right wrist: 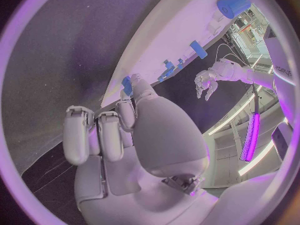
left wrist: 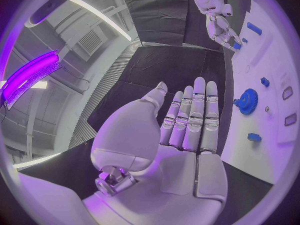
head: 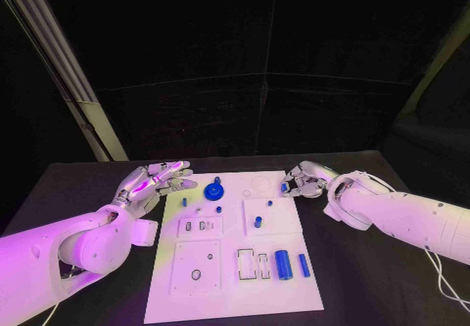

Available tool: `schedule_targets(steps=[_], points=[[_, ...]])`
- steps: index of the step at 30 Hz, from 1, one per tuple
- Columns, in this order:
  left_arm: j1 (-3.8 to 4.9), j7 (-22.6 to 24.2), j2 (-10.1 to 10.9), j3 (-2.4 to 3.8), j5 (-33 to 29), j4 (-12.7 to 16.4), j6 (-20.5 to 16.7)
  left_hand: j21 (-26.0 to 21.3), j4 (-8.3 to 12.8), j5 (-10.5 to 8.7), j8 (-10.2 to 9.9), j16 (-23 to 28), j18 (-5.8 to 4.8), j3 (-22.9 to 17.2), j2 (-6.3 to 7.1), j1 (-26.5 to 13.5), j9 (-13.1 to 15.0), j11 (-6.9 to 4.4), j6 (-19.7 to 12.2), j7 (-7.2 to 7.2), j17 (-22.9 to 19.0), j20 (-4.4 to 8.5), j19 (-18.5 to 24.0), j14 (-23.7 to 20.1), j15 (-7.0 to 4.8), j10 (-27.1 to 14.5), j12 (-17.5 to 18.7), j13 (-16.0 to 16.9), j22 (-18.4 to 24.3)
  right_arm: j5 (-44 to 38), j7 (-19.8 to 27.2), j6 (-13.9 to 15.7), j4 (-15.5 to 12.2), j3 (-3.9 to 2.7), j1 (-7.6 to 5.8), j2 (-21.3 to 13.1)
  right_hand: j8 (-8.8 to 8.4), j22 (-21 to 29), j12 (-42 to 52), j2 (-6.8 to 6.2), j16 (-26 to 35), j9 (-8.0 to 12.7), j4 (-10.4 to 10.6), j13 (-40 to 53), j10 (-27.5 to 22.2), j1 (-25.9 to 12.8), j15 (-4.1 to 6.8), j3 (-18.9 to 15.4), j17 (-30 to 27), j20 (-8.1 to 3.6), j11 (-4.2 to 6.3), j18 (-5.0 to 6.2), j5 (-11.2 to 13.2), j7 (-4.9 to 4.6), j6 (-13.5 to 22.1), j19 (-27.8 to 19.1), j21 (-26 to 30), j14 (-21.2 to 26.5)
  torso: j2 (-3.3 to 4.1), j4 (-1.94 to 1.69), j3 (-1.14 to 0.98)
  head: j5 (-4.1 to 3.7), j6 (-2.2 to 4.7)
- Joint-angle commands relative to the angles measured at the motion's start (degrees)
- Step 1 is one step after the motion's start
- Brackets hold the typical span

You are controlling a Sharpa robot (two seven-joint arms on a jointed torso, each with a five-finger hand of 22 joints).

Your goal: Assemble the parts on the task board

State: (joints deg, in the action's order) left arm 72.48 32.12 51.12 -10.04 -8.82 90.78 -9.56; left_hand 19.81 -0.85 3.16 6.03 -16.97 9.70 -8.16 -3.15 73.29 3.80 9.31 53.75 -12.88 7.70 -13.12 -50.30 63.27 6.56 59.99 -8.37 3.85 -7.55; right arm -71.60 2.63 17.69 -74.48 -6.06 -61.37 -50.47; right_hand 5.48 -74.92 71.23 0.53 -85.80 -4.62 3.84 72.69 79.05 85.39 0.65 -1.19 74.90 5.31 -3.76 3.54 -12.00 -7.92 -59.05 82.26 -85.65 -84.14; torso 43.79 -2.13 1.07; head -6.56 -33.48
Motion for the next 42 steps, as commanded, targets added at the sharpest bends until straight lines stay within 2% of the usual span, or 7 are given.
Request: schedule_targets(steps=[1,11,19,22,26,36,42], points=[[0.07,0.0,0.0,0.04,0.0,0.1,0.9,-0.3,0.3,0.15,-0.2,0.3,0.82,-0.1,-0.13,0.0,-0.1,0.22,0.3,-0.24,0.1,0.07,-0.3,0.4,-0.06,0.3,0.3,-0.1,0.1,-1.1,-0.7,-0.3,0.0,-0.02,-0.08,0.1,0.38,-4.8,0.5,0.71,-0.4,-0.1,-0.1,0.2,1.2,0.2,0.48,0.5,7.4,0.11,0.97,-1.19,0.3,0.09,-0.7,0.5,-0.3,-4.3,0.01,0.02,-0.03,0.02,-0.06],[0.07,-0.1,0.0,0.04,0.0,0.1,0.8,-0.4,0.5,0.14,-0.3,0.5,0.82,-0.3,-0.2,0.1,-0.1,0.23,0.3,-0.26,0.2,0.06,-0.3,0.4,-0.06,0.4,0.5,-0.1,0.1,-1.4,-0.6,1.2,-0.1,-0.03,-0.08,0.3,0.98,-5.0,1.1,2.36,-0.6,-0.2,-0.8,0.8,1.6,0.7,1.09,3.0,7.9,-0.43,1.69,-1.22,2.2,0.98,-3.3,0.6,-0.4,-4.3,0.01,0.03,-0.04,0.02,-0.27],[0.07,-0.2,0.1,0.04,0.0,0.1,0.9,-0.4,0.5,0.14,-0.3,0.5,0.82,-0.3,-0.2,0.1,-0.1,0.23,0.3,-0.26,0.2,0.06,-0.3,0.4,-0.06,0.4,0.5,-0.1,0.1,-1.4,0.0,3.5,-0.8,-0.03,-0.07,0.5,1.08,-5.5,1.7,2.3,-0.8,-0.2,-0.6,1.4,2.0,-0.3,1.3,3.6,8.3,-0.65,1.91,-1.33,2.4,1.26,-4.1,0.9,-0.6,-4.4,-0.02,0.04,-0.04,0.07,-0.36],[0.07,-0.2,0.1,0.04,0.0,0.1,0.9,-0.4,0.5,0.14,-0.3,0.5,0.82,-0.3,-0.2,0.1,-0.1,0.23,0.3,-0.26,0.2,0.06,-0.3,0.4,-0.06,0.4,0.5,-0.1,0.1,-1.4,0.0,4.7,-1.6,-0.04,-0.07,0.4,1.03,-5.8,1.9,2.04,-1.0,-0.1,-0.1,1.7,2.3,-1.6,1.41,3.7,8.6,-0.78,2.07,-1.39,1.4,1.46,-4.5,1.1,-0.7,-4.5,-0.05,0.06,0.0,0.1,-0.31],[0.07,-0.2,0.2,0.04,0.0,0.2,0.8,-0.4,0.5,0.14,-0.3,0.5,0.82,-0.3,-0.2,0.1,-0.1,0.23,0.3,-0.26,0.2,0.06,-0.3,0.4,-0.06,0.4,0.5,-0.1,0.1,-1.4,-0.9,5.9,-3.8,-0.07,-0.09,0.0,0.89,-6.0,2.1,1.81,-1.1,0.0,0.6,1.9,2.4,-3.0,1.54,3.8,8.8,-0.91,2.2,-1.43,-0.1,1.6,-4.7,1.2,-0.8,-4.5,-0.09,0.04,0.05,0.16,-0.22],[0.11,-0.2,0.3,0.05,0.0,0.4,0.7,-0.4,0.5,0.14,-0.3,0.5,0.82,-0.3,-0.2,0.1,-0.1,0.23,0.3,-0.26,0.2,0.06,-0.3,0.4,-0.06,0.4,0.5,-0.1,0.1,-4.2,-6.2,7.0,-11.1,-0.24,-0.19,0.6,0.9,-6.3,2.2,1.81,-1.2,-0.1,0.9,2.1,2.5,-3.5,1.6,4.0,8.9,-0.97,2.28,-1.49,-0.4,1.72,-5.0,1.4,-0.9,-4.6,-0.25,-0.29,0.29,0.47,-0.2],[0.17,-0.2,0.3,0.05,0.0,0.3,0.7,-0.4,0.5,0.14,-0.3,0.5,0.82,-0.3,-0.2,0.1,-0.1,0.23,0.3,-0.26,0.2,0.06,-0.3,0.4,-0.06,0.4,0.5,-0.1,0.1,-7.7,-8.2,6.4,-13.1,-0.3,-0.22,4.4,0.95,-6.9,2.7,1.9,-1.4,-0.1,1.2,2.6,2.9,-3.9,1.68,4.2,9.4,-1.03,2.38,-1.62,-0.5,1.84,-5.2,1.8,-1.2,-4.7,-0.26,-0.33,0.31,1.73,-0.55]])
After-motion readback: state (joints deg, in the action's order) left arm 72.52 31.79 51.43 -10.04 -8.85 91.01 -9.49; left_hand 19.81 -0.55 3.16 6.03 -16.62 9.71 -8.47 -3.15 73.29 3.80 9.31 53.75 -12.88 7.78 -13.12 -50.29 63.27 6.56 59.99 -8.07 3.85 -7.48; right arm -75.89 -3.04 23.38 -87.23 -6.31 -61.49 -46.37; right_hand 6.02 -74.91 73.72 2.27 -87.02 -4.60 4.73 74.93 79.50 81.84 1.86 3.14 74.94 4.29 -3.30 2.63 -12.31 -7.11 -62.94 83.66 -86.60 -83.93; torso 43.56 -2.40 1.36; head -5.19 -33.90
